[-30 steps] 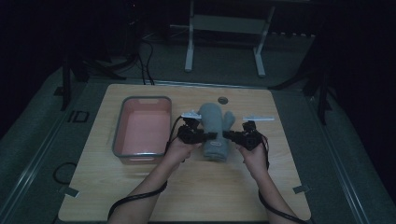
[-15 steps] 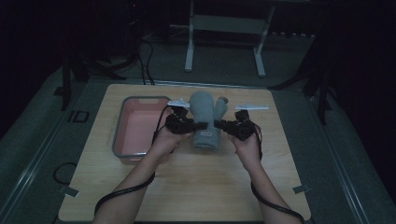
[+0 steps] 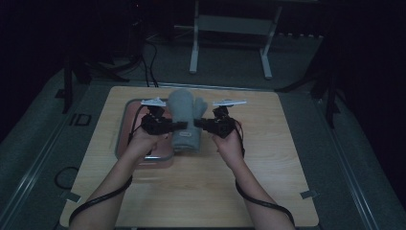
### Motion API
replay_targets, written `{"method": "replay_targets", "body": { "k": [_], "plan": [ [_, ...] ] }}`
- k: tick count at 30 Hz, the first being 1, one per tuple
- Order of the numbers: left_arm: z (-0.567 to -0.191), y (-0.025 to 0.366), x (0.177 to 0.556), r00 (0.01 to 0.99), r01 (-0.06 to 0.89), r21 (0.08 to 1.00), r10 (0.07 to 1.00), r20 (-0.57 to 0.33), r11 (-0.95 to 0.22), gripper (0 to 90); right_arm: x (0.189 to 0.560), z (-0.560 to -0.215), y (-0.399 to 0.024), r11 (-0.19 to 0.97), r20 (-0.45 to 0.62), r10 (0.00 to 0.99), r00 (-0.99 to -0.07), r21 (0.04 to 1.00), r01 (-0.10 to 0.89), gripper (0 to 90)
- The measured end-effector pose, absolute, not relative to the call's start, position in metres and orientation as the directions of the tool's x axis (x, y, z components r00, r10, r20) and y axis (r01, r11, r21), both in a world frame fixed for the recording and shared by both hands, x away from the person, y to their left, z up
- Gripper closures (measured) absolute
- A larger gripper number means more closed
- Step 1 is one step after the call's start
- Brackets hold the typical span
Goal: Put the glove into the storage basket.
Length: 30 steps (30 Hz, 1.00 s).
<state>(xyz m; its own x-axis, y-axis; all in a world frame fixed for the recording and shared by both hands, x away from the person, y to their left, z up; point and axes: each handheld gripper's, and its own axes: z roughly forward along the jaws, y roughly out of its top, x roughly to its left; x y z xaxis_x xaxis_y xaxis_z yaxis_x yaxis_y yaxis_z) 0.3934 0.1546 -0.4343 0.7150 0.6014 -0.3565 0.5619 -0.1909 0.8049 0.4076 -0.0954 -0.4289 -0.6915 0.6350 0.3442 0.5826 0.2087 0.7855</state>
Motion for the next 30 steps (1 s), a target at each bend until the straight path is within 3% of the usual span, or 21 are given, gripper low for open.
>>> {"method": "replay_targets", "body": {
  "k": [16, 30],
  "plan": [
    [-0.438, 0.237, 0.383, 0.654, 0.599, 0.784, 0.663, -0.364, -0.161, 75.3, 0.414, -0.434, -0.007, 0.256, 0.365, 0.573, -0.733, 0.77, 0.584, 80.6],
    [-0.48, 0.236, 0.401, 0.559, 0.72, 0.662, 0.74, -0.374, -0.209, 75.2, 0.431, -0.48, 0.022, 0.345, 0.336, 0.639, -0.692, 0.679, 0.648, 80.6]
  ]
}}
